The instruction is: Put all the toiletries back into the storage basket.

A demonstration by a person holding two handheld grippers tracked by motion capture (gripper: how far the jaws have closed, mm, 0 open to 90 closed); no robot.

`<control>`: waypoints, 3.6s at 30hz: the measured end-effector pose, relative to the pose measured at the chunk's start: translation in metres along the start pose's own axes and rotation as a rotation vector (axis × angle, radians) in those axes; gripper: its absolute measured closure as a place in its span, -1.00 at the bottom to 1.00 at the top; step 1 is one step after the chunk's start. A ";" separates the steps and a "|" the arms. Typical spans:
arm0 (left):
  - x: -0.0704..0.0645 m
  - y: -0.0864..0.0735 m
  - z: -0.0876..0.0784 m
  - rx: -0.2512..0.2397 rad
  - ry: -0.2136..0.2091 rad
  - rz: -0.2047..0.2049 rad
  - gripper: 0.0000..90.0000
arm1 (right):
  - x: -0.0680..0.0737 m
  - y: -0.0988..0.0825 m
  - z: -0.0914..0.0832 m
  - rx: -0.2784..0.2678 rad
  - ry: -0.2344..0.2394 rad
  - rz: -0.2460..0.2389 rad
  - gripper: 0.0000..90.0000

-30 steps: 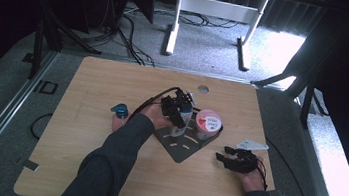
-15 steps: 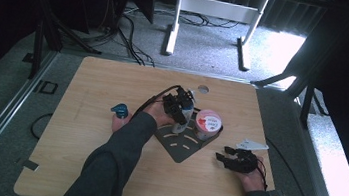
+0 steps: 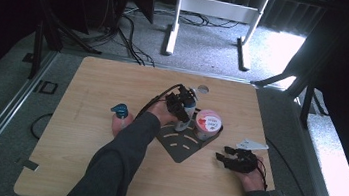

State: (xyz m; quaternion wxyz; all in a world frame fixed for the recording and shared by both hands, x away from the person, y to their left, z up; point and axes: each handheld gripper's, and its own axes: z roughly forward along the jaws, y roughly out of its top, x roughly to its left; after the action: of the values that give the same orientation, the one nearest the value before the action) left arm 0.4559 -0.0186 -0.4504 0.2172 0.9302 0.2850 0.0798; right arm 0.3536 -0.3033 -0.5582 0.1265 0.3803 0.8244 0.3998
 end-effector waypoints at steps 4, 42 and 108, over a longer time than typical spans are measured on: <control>0.002 0.002 0.003 -0.003 0.000 -0.005 0.23 | 0.000 0.000 0.000 0.000 -0.001 -0.001 0.03; 0.008 0.023 0.021 -0.095 0.069 -0.118 0.23 | -0.001 0.000 0.000 -0.001 0.002 -0.002 0.03; 0.012 0.026 0.037 -0.135 0.041 -0.192 0.23 | -0.001 0.000 0.000 0.000 0.004 -0.002 0.03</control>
State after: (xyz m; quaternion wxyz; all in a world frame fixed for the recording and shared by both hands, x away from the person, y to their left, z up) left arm 0.4889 -0.0439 -0.4717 0.2799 0.8800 0.3714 0.0968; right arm 0.3548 -0.3038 -0.5582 0.1256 0.3786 0.8249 0.4005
